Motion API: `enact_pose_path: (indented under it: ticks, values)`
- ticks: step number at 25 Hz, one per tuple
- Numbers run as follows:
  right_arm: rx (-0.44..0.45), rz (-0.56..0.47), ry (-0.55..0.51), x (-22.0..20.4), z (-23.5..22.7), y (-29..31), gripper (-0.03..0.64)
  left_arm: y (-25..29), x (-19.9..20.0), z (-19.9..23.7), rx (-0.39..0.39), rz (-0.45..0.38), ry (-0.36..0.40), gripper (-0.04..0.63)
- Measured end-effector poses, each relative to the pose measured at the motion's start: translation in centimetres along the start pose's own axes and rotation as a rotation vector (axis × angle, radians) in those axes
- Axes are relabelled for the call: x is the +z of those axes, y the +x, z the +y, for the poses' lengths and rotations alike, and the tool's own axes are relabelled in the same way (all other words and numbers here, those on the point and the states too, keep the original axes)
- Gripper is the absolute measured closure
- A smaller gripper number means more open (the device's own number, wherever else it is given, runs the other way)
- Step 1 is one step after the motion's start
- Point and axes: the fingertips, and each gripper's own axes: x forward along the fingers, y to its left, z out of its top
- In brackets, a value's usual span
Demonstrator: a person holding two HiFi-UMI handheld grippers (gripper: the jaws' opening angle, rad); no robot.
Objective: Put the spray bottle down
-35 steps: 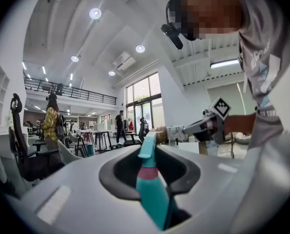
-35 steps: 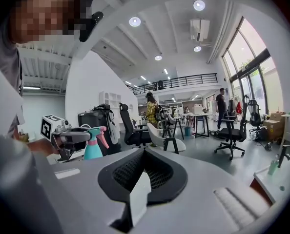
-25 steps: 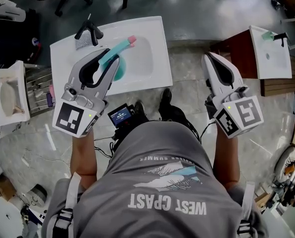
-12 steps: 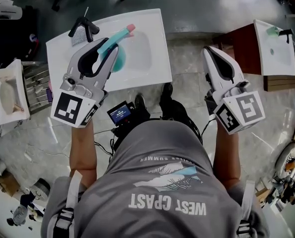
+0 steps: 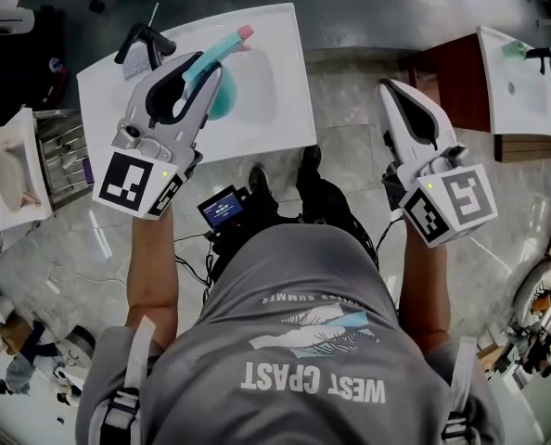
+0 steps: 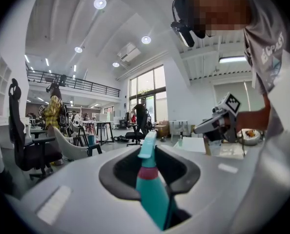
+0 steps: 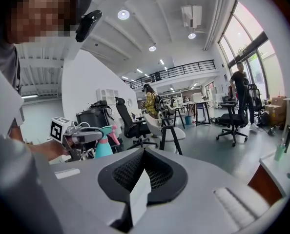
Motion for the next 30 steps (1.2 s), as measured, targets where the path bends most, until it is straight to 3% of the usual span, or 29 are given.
enact_pose_path:
  ticks: [30]
  values:
    - [0.018, 0.09, 0.029, -3.8, -3.0, 2.1, 0.615, 6.0, -5.6, 3.0, 0.039, 0.031, -0.063, 0.506]
